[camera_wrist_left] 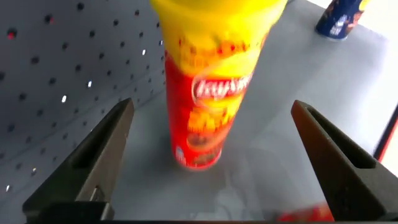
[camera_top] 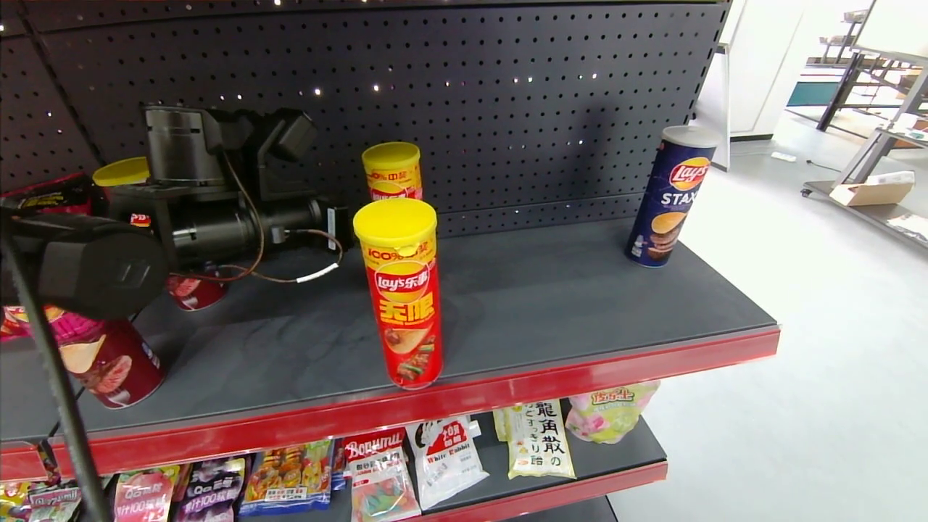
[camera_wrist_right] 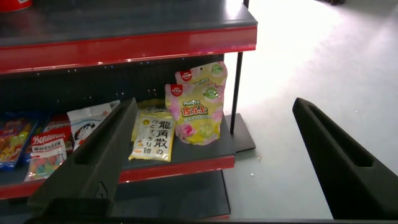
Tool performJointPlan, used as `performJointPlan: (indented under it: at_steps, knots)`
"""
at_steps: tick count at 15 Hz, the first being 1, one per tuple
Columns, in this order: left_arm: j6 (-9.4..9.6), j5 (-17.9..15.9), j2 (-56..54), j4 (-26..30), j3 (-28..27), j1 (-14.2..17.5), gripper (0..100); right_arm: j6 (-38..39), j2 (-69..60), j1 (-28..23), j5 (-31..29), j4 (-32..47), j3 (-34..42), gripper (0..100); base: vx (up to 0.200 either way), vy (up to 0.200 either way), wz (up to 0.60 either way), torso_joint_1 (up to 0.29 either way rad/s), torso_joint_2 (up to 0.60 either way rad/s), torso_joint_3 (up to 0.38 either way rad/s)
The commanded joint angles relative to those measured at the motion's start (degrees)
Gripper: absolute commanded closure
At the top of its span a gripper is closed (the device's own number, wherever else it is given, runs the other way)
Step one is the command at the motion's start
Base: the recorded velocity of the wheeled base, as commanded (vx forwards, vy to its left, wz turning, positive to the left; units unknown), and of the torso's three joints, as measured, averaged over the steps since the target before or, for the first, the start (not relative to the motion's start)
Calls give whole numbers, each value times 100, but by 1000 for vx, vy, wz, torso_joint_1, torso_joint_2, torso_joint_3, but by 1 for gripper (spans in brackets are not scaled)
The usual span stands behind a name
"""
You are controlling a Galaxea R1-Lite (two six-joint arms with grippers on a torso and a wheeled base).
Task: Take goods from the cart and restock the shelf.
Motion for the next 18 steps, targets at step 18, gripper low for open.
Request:
performJointPlan:
  at_steps: [18]
  knots:
    - [-458, 644, -7739, 3062, 3731, 761, 0, 0, 7, 1, 2, -1, 0, 0, 0, 0, 0, 0, 0, 0]
